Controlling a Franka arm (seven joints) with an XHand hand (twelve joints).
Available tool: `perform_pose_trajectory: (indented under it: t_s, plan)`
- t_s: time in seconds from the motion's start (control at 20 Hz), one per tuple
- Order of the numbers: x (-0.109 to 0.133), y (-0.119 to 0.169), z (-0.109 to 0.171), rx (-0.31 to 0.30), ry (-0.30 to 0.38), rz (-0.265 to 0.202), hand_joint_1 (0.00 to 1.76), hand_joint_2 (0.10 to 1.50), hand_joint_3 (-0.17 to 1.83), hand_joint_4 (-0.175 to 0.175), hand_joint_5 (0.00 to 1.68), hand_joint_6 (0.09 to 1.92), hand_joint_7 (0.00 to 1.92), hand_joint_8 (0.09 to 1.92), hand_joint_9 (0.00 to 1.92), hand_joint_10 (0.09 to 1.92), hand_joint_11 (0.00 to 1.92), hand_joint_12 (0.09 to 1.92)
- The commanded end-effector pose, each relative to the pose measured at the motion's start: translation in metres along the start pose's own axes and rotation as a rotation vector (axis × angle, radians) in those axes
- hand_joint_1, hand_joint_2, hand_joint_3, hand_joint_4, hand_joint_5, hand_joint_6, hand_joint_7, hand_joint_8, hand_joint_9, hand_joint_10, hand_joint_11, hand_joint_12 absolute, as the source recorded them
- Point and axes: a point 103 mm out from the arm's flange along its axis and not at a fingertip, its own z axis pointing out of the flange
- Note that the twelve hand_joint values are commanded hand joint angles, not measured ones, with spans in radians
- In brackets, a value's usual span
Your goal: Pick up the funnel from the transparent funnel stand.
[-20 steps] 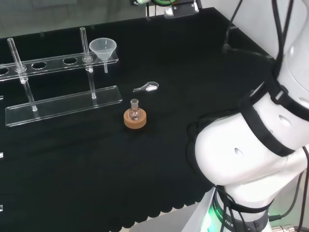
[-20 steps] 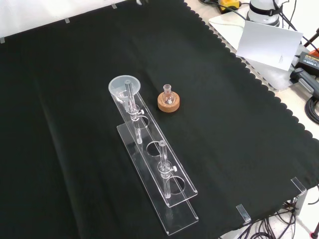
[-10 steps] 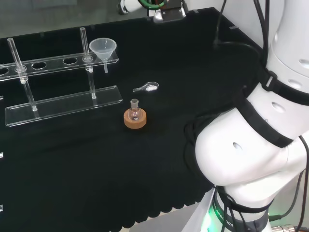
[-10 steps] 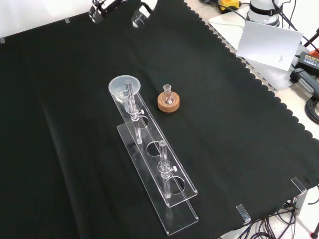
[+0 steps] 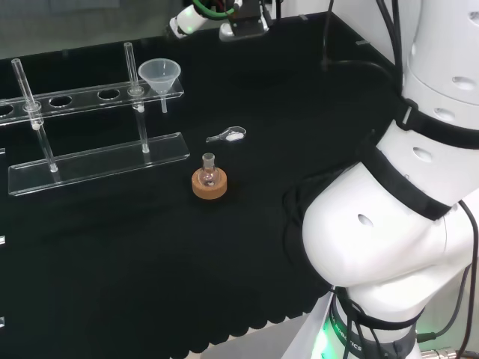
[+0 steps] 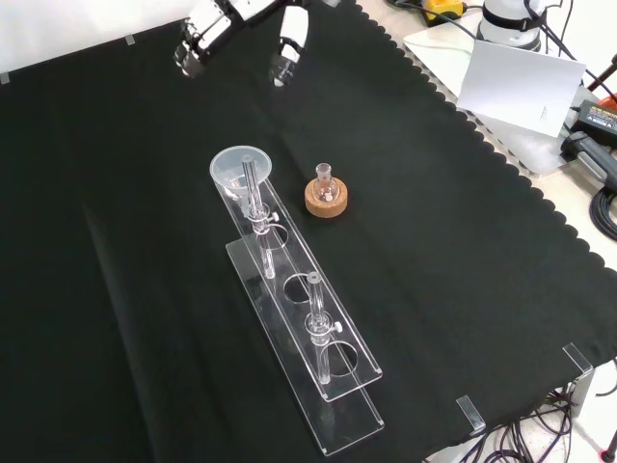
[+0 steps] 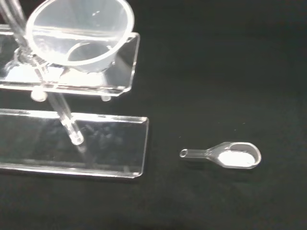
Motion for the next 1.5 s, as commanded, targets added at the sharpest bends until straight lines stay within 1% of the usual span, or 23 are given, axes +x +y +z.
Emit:
perform_pose_trajectory:
  t_s: [0.05,0.35,0.45,0.6,0.75,0.95,1.05,1.35,1.5]
  plan:
    - [0.020,0.018,0.012,0.065,0.005,-0.009,0.40,0.85,0.18,-0.042,0.11,0.09,0.00,0.31,0.09,0.79,0.16,1.46]
    - [0.035,0.027,0.022,0.118,-0.024,-0.002,0.44,0.81,0.15,-0.067,0.08,0.09,0.00,0.28,0.05,0.84,0.17,1.48]
    - [0.038,0.030,0.025,0.140,-0.036,0.003,0.46,0.80,0.14,-0.074,0.05,0.09,0.00,0.24,0.02,0.86,0.18,1.49]
    - [0.040,0.034,0.029,0.158,-0.056,0.010,0.51,0.78,0.12,-0.080,0.03,0.09,0.00,0.15,0.00,0.83,0.21,1.50]
    - [0.044,0.036,0.034,0.164,-0.085,0.009,0.54,0.76,0.11,-0.082,0.02,0.09,0.00,0.10,0.00,0.82,0.22,1.51]
    - [0.052,0.040,0.040,0.179,-0.097,0.011,0.59,0.75,0.10,-0.084,0.02,0.09,0.00,0.09,0.00,0.74,0.22,1.50]
    - [0.055,0.041,0.042,0.178,-0.100,0.003,0.61,0.75,0.10,-0.085,0.01,0.09,0.00,0.09,0.00,0.73,0.23,1.50]
    - [0.054,0.045,0.049,0.173,-0.090,-0.007,0.61,0.75,0.10,-0.089,0.02,0.09,0.00,0.09,0.00,0.76,0.23,1.50]
    - [0.054,0.047,0.054,0.175,-0.085,-0.012,0.62,0.75,0.10,-0.093,0.04,0.09,0.01,0.09,0.00,0.81,0.24,1.50]
